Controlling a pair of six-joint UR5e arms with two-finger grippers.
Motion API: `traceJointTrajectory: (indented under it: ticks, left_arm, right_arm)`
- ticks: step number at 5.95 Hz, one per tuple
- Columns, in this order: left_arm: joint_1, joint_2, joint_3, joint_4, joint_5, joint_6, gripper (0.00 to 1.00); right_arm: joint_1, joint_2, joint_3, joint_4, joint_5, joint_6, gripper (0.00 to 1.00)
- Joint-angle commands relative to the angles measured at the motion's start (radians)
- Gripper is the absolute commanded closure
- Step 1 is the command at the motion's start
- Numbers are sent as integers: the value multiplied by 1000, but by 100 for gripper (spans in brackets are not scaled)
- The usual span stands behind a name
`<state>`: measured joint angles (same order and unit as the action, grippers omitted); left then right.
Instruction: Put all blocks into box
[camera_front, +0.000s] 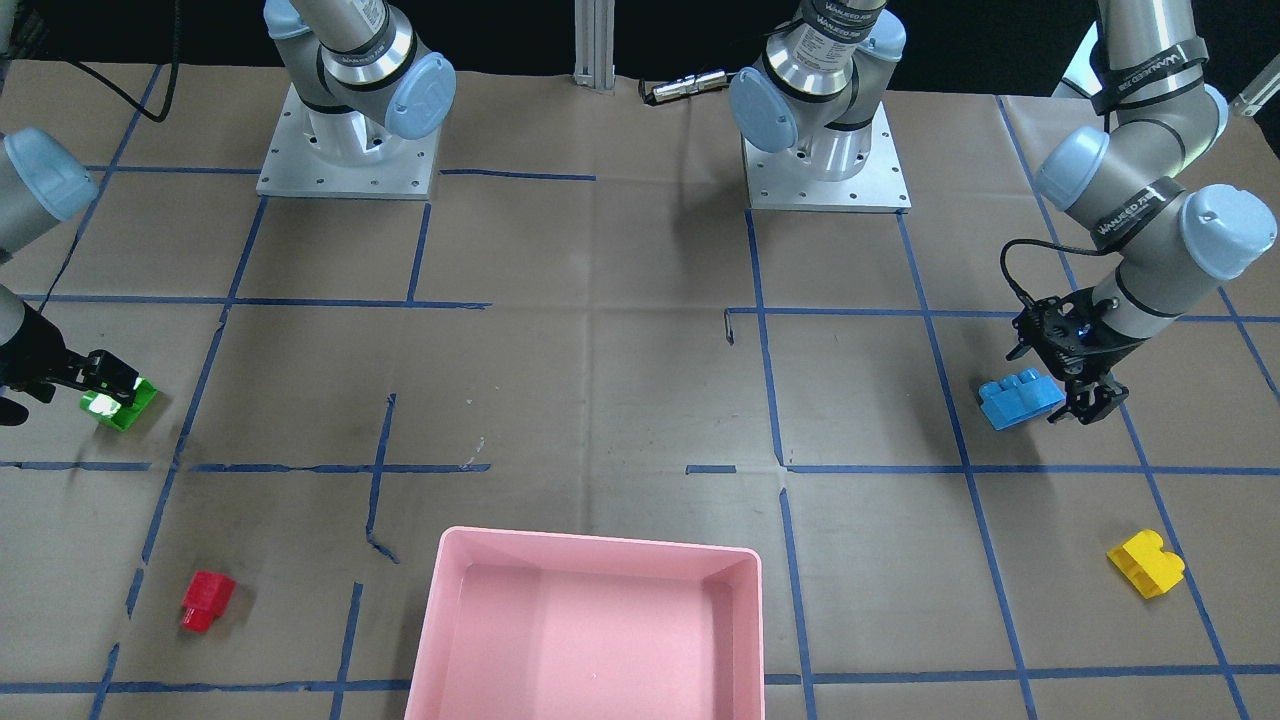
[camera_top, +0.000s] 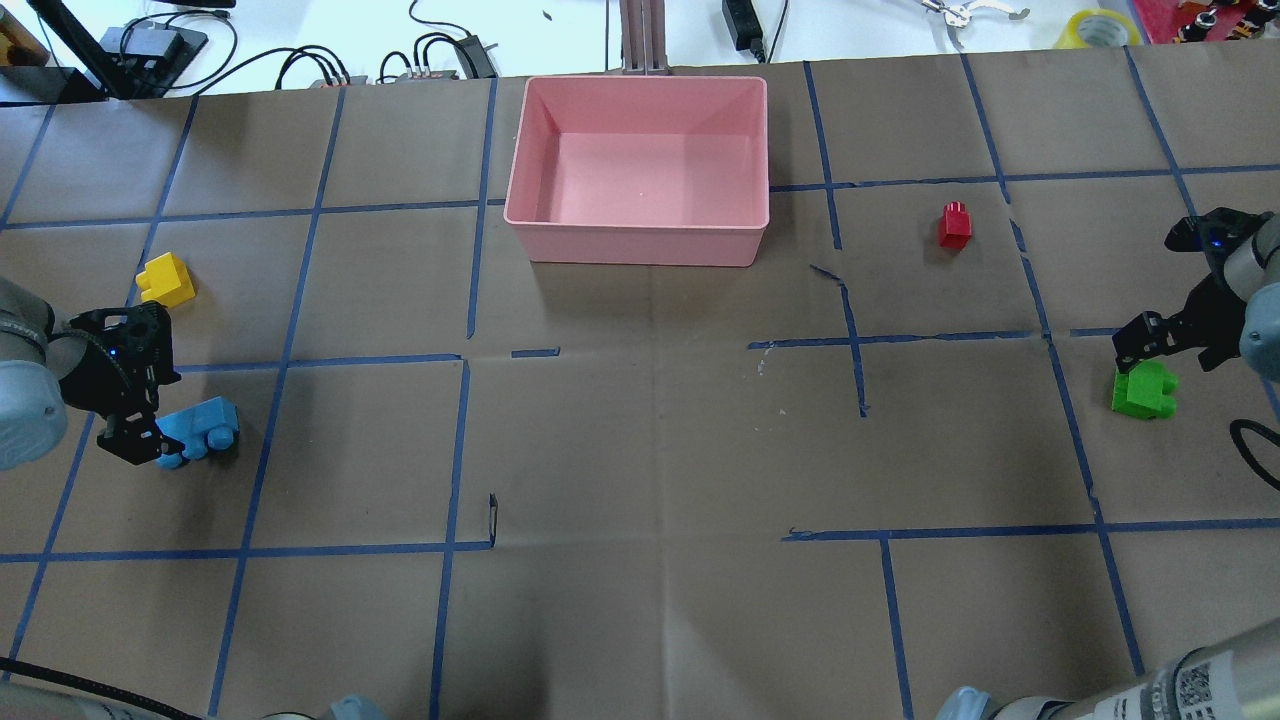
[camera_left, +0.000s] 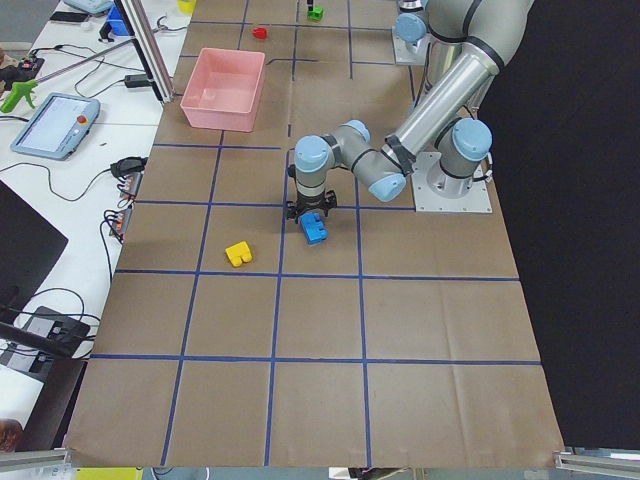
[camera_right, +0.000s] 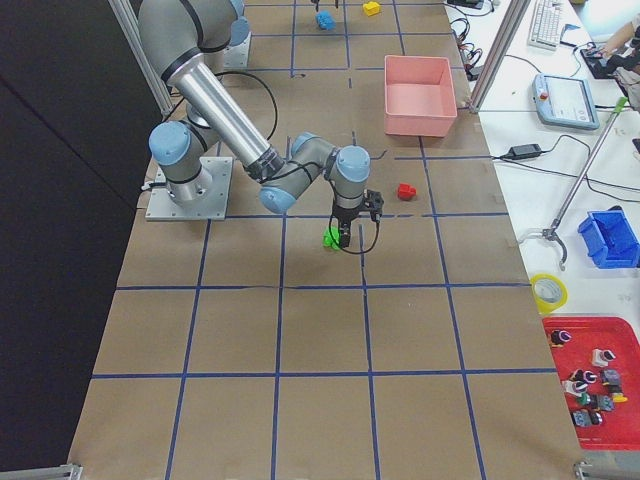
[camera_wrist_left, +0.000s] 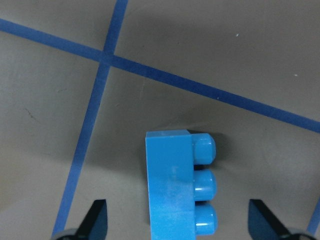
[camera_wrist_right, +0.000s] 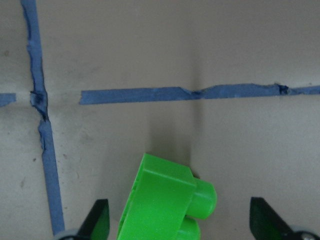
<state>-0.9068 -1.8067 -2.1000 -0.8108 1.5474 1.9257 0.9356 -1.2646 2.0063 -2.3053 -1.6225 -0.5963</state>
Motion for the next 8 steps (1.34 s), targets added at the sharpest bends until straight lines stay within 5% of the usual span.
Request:
traceJointTrajectory:
  ticks: [1, 5, 8]
  left_arm:
    - [-1, -51, -35, 106, -1, -2, 1]
    - [-11, -71, -37, 133, -4, -4, 6]
    - [-11, -69, -37, 133, -4, 10, 39]
  right_arm:
    - [-11, 2, 19, -3, 1, -5, 0]
    - [-11, 37, 19, -35, 3, -4, 0]
    - [-11, 34, 29, -34, -2, -4, 10]
